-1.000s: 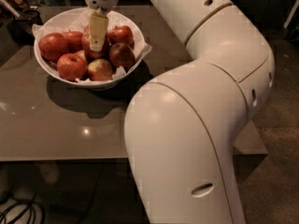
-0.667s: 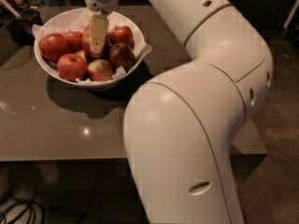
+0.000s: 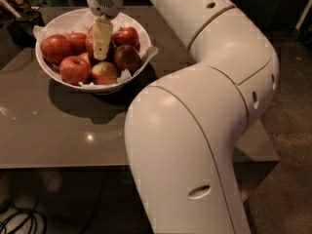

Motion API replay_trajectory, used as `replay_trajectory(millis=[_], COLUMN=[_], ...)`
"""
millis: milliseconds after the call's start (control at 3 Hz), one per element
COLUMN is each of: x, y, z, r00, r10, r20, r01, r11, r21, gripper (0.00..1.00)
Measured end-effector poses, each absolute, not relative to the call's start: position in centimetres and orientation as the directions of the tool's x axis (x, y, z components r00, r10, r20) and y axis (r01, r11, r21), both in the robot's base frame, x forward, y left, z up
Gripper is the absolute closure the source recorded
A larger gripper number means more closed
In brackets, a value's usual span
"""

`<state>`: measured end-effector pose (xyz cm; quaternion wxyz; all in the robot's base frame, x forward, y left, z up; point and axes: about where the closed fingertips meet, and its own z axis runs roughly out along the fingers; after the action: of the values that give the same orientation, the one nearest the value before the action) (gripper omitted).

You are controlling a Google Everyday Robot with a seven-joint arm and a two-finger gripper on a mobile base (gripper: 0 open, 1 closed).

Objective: Pick apple from white bowl

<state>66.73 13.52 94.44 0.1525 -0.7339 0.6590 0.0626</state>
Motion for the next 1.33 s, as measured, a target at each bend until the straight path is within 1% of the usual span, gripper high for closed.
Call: replay_trajectory(millis=[333,1000,1333], x=[66.8,66.3,65.5], y=[13.8,13.8,13.5], z=[93.9,92.6,91.6], r00=[0.129,0.128,0.125], r10=[-0.947,-0.942,-0.937], r20=[-0.295,-0.311,-0.327], r01=[-0.987,-0.99,-0.992], r11=[-0.094,-0.101,-0.107], r21=[-0.131,-0.1,-0.072], gripper=[0.24,0.25,0.43])
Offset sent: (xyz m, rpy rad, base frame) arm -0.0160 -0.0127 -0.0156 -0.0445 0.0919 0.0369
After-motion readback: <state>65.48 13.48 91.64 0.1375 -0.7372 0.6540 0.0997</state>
